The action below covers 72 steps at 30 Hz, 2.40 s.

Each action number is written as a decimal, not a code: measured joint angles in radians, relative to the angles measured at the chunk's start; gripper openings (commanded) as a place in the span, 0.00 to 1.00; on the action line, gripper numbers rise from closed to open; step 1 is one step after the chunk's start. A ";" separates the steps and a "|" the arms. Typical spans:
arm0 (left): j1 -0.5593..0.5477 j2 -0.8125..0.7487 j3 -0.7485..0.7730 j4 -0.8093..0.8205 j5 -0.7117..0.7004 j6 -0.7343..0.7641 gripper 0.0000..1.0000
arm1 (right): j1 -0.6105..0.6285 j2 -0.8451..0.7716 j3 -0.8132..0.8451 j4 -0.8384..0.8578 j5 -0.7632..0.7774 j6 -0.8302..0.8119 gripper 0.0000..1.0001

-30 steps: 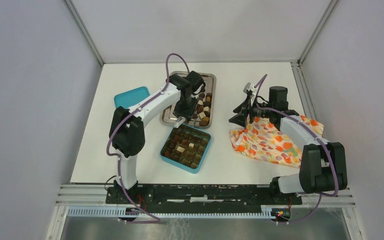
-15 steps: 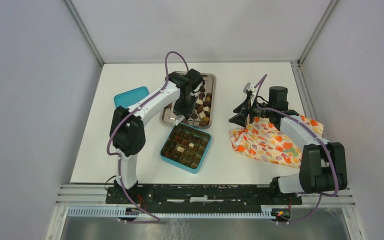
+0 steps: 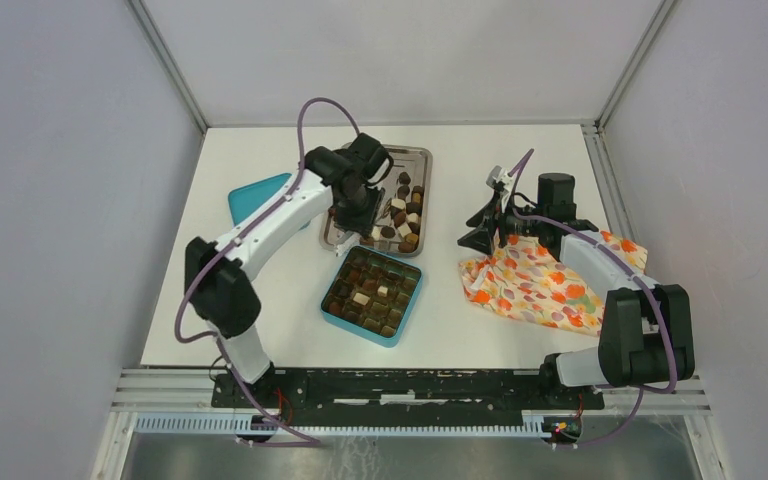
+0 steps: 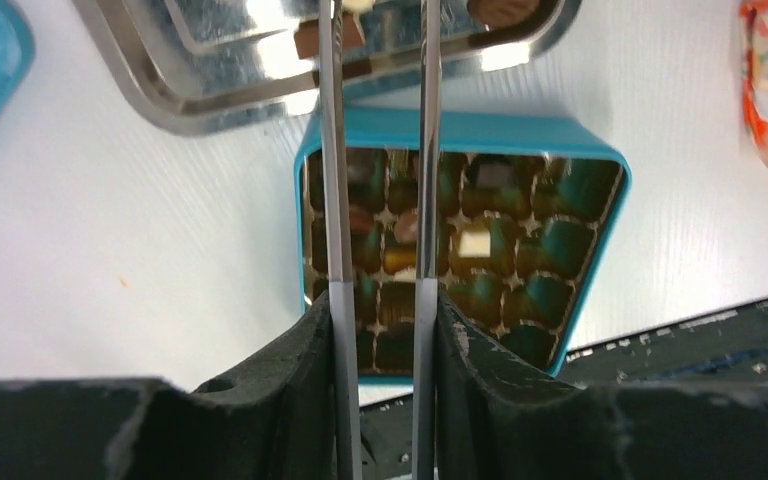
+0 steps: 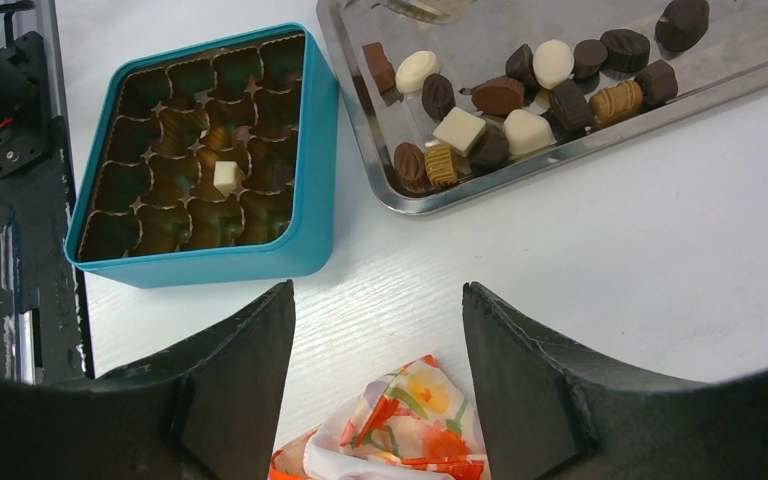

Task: Pack the chocolate
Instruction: Pick up the fake chocolate from the plate, then place the fake chocolate in the packing box.

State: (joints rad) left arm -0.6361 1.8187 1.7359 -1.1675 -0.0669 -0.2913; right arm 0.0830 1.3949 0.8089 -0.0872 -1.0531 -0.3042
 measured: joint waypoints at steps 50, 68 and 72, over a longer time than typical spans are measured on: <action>-0.277 -0.589 -0.492 -0.156 0.234 -0.184 0.10 | 0.000 0.053 0.018 -0.065 -0.001 -0.041 0.68; -0.281 -0.552 -0.523 -0.129 0.178 -0.185 0.32 | 0.000 0.053 0.018 -0.065 -0.001 -0.041 0.68; -0.281 -0.547 -0.533 -0.122 0.172 -0.185 0.38 | 0.000 0.053 0.018 -0.065 -0.001 -0.041 0.68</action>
State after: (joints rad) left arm -0.9169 1.2713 1.2034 -1.2900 0.1051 -0.4763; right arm 0.0830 1.4475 0.8265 -0.1520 -1.0538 -0.3454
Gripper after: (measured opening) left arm 0.405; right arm 0.680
